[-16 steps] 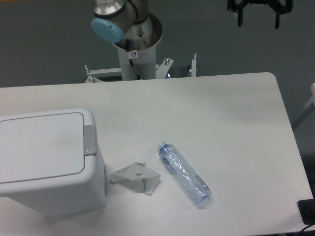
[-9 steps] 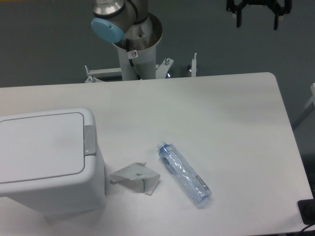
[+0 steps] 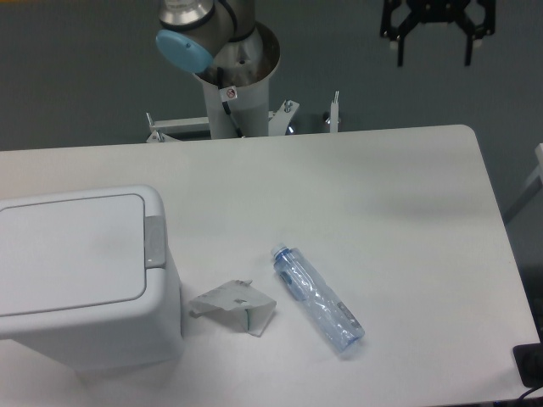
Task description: Open the trash can
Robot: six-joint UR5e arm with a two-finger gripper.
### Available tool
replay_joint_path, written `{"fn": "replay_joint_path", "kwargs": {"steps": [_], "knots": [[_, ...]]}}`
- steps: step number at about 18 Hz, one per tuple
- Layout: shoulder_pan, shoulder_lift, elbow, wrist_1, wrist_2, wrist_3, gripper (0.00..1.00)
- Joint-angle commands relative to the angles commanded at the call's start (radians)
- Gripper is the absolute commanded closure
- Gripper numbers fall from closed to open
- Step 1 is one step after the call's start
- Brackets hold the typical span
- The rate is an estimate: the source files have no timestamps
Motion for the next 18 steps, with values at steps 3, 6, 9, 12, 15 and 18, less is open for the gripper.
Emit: {"fn": "replay_joint_path", "kwargs": {"steps": [3, 6, 9, 12, 15, 18], "knots": [[-0.135, -0.046, 0.008, 0.045, -0.005, -0.242, 0.00], [-0.270, -0.110, 0.061, 0.052, -0.023, -0.495, 0.00], [-0.338, -0.184, 0.124, 0.059, -0.168, -0.699, 0.00], [-0.390, -0.215, 0.141, 0.066, -0.271, -0.775, 0.00], [-0.447, -0.245, 0.141, 0.141, -0.273, -0.821, 0.00], [-0.490, -0.288, 0.137, 0.187, -0.270, -0.846, 0.00]]}}
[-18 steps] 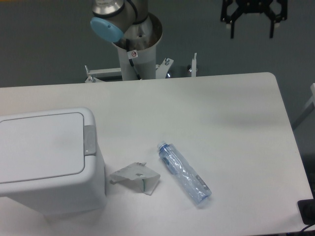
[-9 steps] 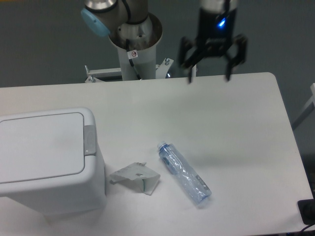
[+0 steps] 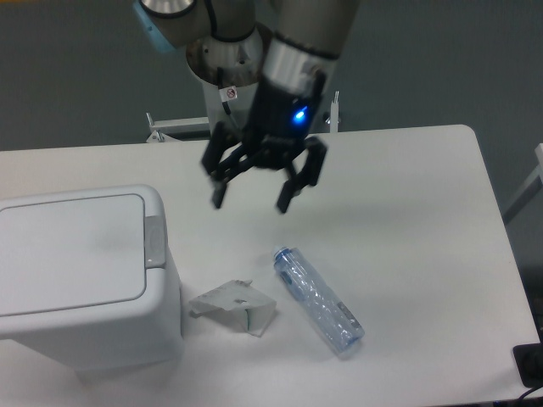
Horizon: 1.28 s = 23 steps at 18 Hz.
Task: Open the trash can
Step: 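Move the open gripper down toward the white trash can's lid edge, then push the gripper fingers against the lid edge to flip it open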
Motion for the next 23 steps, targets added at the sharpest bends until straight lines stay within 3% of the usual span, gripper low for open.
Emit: {"fn": "replay_joint_path", "kwargs": {"steps": [23], "knots": [[-0.046, -0.023, -0.057, 0.032, 0.009, 0.011, 0.00]]}}
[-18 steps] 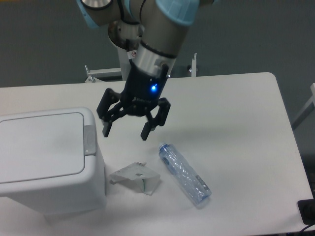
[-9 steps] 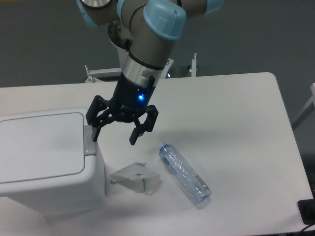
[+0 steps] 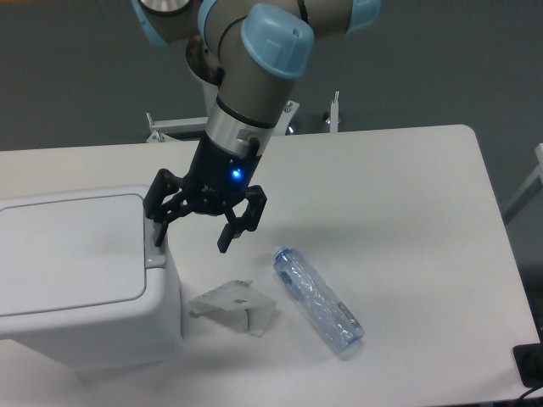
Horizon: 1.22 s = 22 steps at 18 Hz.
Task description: Open the trash can
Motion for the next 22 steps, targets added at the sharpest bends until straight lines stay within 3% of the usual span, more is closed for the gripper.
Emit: {"fn": "replay_joint_path", "kwargs": {"steps": [4, 9, 14, 19, 22], "knots": [[-0.002, 0.002, -0.026, 0.044, 0.000, 0.002, 0.00], [-0.002, 0.002, -0.029, 0.044, 0.002, 0.002, 0.00], [0.006, 0.034, 0.020, 0.057, -0.014, -0.018, 0.00], [0.089, 0.040, 0.130, 0.096, 0.002, -0.015, 0.00], [0.185, 0.043, 0.135, 0.130, 0.005, 0.012, 0.00]]}}
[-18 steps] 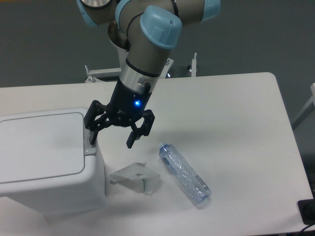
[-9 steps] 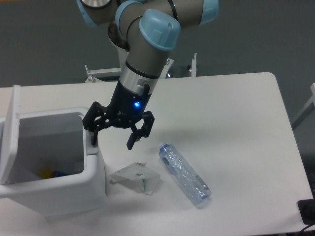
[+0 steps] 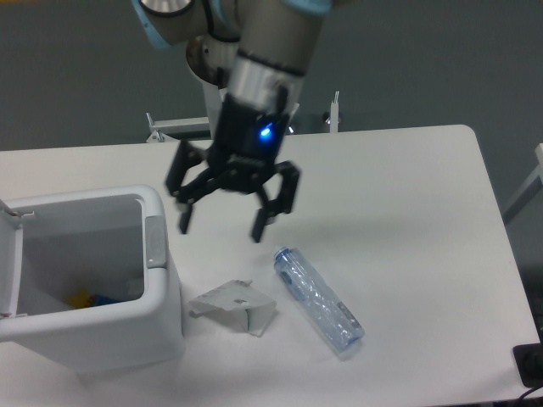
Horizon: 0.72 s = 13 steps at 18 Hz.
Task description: Open the trash can
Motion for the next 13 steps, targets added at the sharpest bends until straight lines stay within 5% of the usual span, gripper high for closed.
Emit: {"fn": "replay_joint_path", "kwargs": {"steps": [2, 4, 13], "knots": [[0.035, 0.006, -0.011, 0.003, 0.020, 0.040, 0.00], [0.103, 0.050, -0.075, -0.004, 0.169, 0.217, 0.00], [0.117, 0.159, -0.248, -0.118, 0.538, 0.877, 0.00]]}}
